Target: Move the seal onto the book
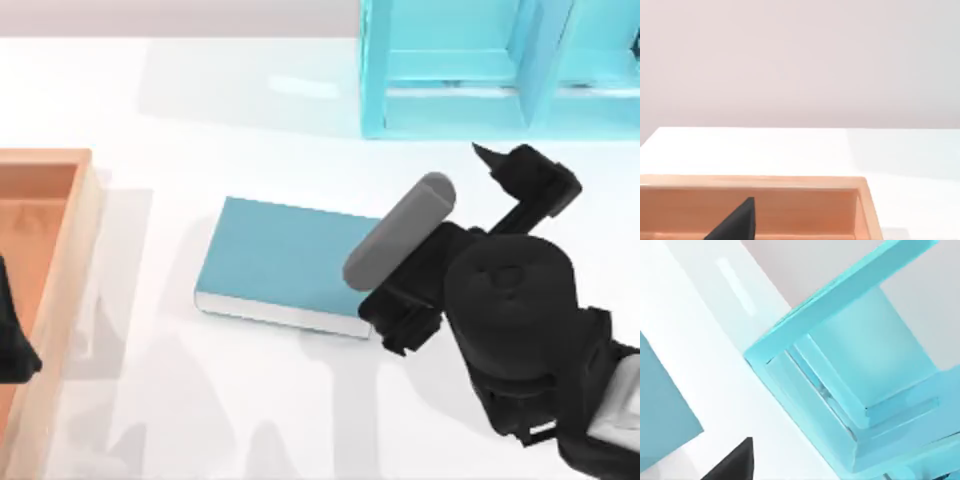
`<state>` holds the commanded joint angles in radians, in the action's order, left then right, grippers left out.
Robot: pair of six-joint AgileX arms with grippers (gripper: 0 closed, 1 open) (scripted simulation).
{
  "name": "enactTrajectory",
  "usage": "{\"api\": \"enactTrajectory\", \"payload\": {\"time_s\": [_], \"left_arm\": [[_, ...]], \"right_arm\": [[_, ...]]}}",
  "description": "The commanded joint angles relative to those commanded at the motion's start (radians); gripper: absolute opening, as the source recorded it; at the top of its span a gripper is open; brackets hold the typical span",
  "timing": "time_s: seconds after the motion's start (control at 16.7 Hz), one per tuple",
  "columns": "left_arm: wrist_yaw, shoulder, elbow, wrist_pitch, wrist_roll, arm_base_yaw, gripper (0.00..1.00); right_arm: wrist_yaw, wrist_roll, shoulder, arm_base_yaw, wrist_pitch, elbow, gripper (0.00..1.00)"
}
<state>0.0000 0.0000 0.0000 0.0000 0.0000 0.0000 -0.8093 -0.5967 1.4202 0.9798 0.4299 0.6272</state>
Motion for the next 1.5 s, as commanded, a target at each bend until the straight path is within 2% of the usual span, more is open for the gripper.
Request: {"api": "enactTrajectory", "payload": {"time_s": [0.24, 0.42, 0.6, 0.78, 1.02, 1.5], "left_arm": [[0.000, 0.000, 0.000, 0.000, 0.000, 0.000, 1.00], [0.000, 0.000, 0.000, 0.000, 0.000, 0.000, 1.00], [0.000, 0.000, 0.000, 0.000, 0.000, 0.000, 1.00], [0.000, 0.000, 0.000, 0.000, 0.000, 0.000, 1.00], [0.000, 0.000, 0.000, 0.000, 0.000, 0.000, 1.00], [-0.001, 0.030, 0.025, -0.023, 0.004, 0.005, 1.00]], "right_arm": [[0.220, 0.276, -0.459, -0.312, -0.136, -0.160, 1.00], [0.402, 0.431, -0.829, -0.548, -0.240, -0.302, 1.00], [0.578, 0.532, -1.117, -0.751, -0.334, -0.444, 1.00], [0.710, 0.568, -1.309, -0.887, -0.395, -0.552, 1.00], [0.804, 0.595, -1.416, -0.976, -0.427, -0.622, 1.00], [0.809, 0.597, -1.420, -0.980, -0.430, -0.627, 1.00]]}}
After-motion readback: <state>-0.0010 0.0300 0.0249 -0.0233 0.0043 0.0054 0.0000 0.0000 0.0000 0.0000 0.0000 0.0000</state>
